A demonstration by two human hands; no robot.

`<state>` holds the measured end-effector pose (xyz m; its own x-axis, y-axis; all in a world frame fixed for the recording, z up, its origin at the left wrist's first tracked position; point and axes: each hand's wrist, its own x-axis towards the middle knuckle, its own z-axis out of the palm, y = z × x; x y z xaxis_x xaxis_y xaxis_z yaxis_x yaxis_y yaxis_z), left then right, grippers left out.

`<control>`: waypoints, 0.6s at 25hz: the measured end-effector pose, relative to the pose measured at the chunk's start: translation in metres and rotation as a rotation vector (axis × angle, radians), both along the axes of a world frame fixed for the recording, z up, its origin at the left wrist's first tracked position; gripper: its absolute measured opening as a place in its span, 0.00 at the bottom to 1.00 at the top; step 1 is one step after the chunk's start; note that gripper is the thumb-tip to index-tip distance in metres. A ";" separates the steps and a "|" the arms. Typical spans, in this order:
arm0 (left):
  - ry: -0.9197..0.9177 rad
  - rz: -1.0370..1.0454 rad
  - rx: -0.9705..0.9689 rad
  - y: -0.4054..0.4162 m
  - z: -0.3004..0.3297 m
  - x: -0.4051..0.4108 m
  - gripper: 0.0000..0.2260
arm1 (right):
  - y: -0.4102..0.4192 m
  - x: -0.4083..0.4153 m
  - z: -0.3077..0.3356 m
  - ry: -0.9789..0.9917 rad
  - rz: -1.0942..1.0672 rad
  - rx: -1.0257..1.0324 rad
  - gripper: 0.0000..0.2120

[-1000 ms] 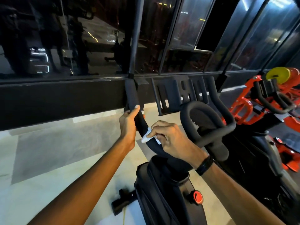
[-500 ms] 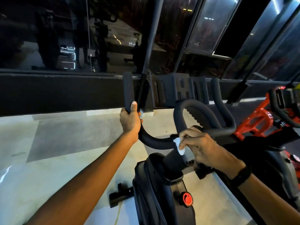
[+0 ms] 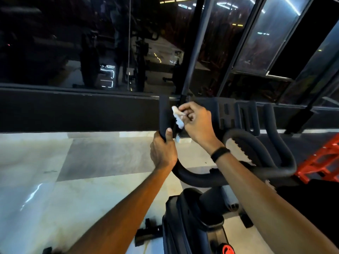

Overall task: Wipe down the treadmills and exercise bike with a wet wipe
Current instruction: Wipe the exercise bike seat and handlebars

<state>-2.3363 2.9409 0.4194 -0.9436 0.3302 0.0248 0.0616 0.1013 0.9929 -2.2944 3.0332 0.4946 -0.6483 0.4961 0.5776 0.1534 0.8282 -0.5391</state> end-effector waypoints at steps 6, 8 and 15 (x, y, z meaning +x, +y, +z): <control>0.094 0.014 -0.099 0.003 -0.002 -0.003 0.17 | 0.020 -0.081 0.009 -0.030 -0.094 0.101 0.20; 0.103 0.011 -0.087 0.005 -0.006 -0.004 0.17 | 0.016 -0.073 -0.002 -0.014 -0.110 0.123 0.23; -0.028 0.027 0.049 0.004 -0.004 -0.002 0.18 | -0.002 -0.008 -0.045 -0.110 0.079 0.203 0.06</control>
<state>-2.3385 2.9452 0.4155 -0.9526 0.3040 0.0143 0.0321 0.0535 0.9981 -2.3023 3.0316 0.4492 -0.7450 0.3229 0.5838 0.1329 0.9294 -0.3444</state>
